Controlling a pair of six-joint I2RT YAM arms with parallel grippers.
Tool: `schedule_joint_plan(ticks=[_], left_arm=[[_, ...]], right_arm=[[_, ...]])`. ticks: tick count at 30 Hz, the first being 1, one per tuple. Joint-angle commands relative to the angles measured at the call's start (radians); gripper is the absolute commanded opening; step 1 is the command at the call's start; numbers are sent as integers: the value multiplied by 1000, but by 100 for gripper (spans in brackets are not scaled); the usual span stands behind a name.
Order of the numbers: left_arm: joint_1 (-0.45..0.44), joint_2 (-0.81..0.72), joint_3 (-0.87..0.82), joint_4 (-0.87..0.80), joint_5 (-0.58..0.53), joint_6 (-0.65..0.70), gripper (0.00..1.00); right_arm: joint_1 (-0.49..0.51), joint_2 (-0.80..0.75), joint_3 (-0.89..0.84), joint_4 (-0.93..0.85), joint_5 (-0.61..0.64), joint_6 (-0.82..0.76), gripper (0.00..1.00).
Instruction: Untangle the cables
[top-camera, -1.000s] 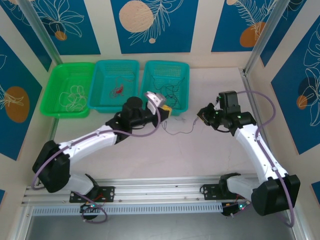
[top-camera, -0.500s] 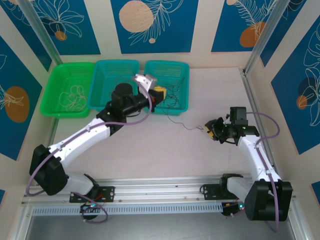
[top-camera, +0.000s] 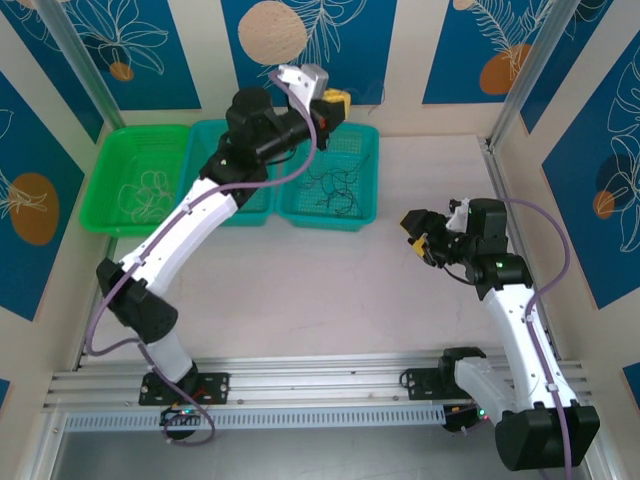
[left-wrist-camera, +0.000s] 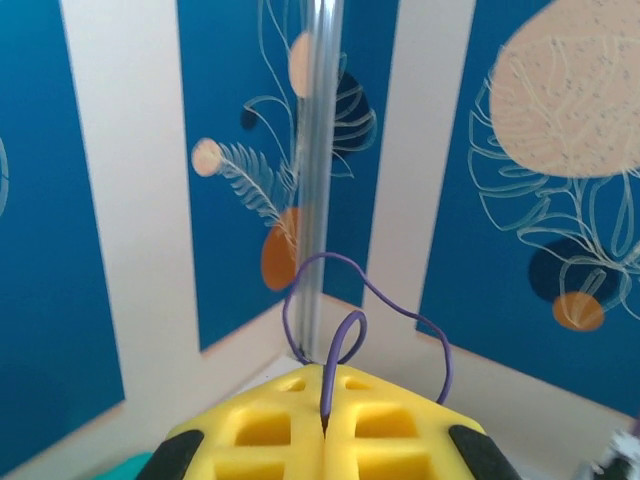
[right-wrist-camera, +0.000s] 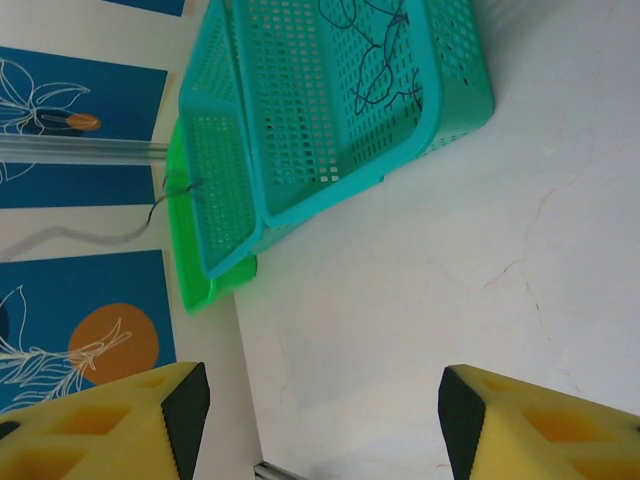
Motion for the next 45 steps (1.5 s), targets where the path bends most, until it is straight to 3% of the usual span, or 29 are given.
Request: schedule_joint_plan(ticks=[1, 9, 17, 18, 20, 21, 23, 27, 31, 36, 41, 45], left_arm=[[52, 95, 149, -131, -60, 58, 0], [81, 362, 458, -308, -144, 90, 0], [90, 541, 499, -341, -145, 57, 2], [90, 556, 507, -361, -145, 60, 9], [92, 580, 512, -411, -158, 58, 49], [92, 584, 512, -430, -164, 59, 63], [92, 573, 501, -459, -171, 65, 74], [91, 471, 388, -398, -159, 62, 90], [92, 306, 213, -292, -128, 42, 92], [89, 35, -123, -145, -104, 9, 94], [87, -276, -554, 3, -176, -29, 95], [87, -500, -845, -14, -305, -14, 99]], right_arm=[[1, -18, 0, -16, -43, -34, 64], [-6, -59, 2, -61, -7, -44, 66], [-13, -87, 8, -111, -2, -57, 66], [-14, -89, 6, -113, 1, -54, 66], [-18, -93, 3, -116, 6, -51, 66], [-21, -92, 2, -117, 10, -50, 66], [-21, -89, 2, -115, 17, -48, 66], [-26, -77, 7, -111, 27, -55, 66], [-38, -69, 15, -121, 66, -87, 66], [-46, -74, 5, -116, 202, -164, 68], [-47, -49, -29, -40, 311, -239, 74], [-46, 20, -38, -5, 456, -342, 78]])
